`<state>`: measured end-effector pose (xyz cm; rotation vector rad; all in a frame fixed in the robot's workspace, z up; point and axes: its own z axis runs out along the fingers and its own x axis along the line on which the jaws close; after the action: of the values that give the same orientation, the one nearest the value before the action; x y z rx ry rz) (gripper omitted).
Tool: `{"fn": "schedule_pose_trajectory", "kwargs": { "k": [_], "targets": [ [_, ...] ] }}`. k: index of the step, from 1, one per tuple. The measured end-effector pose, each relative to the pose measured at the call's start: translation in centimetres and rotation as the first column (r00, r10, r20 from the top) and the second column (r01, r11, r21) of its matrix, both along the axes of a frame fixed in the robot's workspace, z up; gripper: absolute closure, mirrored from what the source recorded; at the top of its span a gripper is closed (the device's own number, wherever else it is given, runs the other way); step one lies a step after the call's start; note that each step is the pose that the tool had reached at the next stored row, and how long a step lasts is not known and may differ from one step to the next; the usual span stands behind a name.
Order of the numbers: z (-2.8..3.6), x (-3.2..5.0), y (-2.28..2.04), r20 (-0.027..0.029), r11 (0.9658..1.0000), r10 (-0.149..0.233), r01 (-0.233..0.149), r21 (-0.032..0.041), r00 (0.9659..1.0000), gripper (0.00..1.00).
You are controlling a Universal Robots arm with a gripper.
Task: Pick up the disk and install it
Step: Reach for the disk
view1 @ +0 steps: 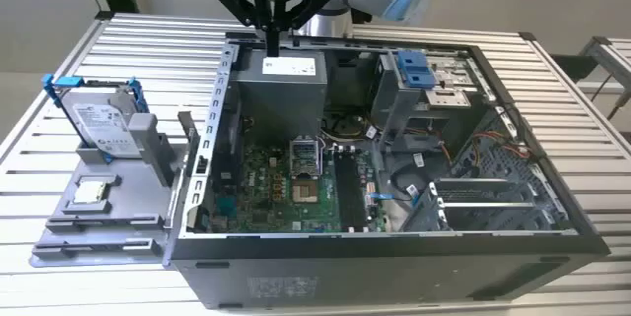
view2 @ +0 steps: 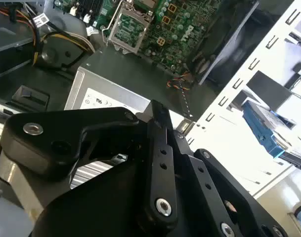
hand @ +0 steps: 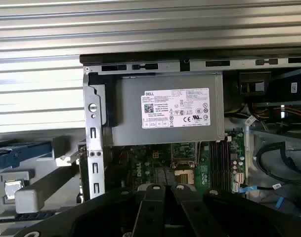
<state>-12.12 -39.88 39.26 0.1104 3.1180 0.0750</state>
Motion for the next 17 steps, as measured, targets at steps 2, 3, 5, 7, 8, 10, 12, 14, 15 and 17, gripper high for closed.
{"fn": "schedule_pose_trajectory", "kwargs": {
  "k": [2, 3, 5, 7, 8, 10, 12, 14, 15, 17],
  "targets": [
    [0.0, 0.0, 0.0, 0.0, 1.0, 0.0, 0.0, 0.0, 1.0, 1.0],
    [0.0, 0.0, 0.0, 0.0, 1.0, 0.0, 0.0, 0.0, 1.0, 1.0],
    [0.0, 0.0, 0.0, 0.0, 1.0, 0.0, 0.0, 0.0, 1.0, 1.0],
    [0.0, 0.0, 0.0, 0.0, 1.0, 0.0, 0.0, 0.0, 1.0, 1.0],
    [0.0, 0.0, 0.0, 0.0, 1.0, 0.0, 0.0, 0.0, 1.0, 1.0],
    [0.0, -0.06, 0.0, 0.0, 1.0, 0.0, 0.0, -0.0001, 1.0, 1.0],
    [0.0, -0.2, 0.0, 0.0, 1.0, 0.0, 0.0, 0.0, 1.0, 1.0],
    [0.0, -0.31, 0.0, 0.0, 1.0, 0.0, 0.0, 0.0, 1.0, 1.0],
    [0.0, -0.42, 0.0, -0.0001, 1.0, 0.0, 0.0, 0.0, 1.0, 1.0],
    [0.0, -0.68, 0.0, 0.0, 1.0, 0.0, 0.0, 0.0, 1.0, 1.0]
  ]
}}
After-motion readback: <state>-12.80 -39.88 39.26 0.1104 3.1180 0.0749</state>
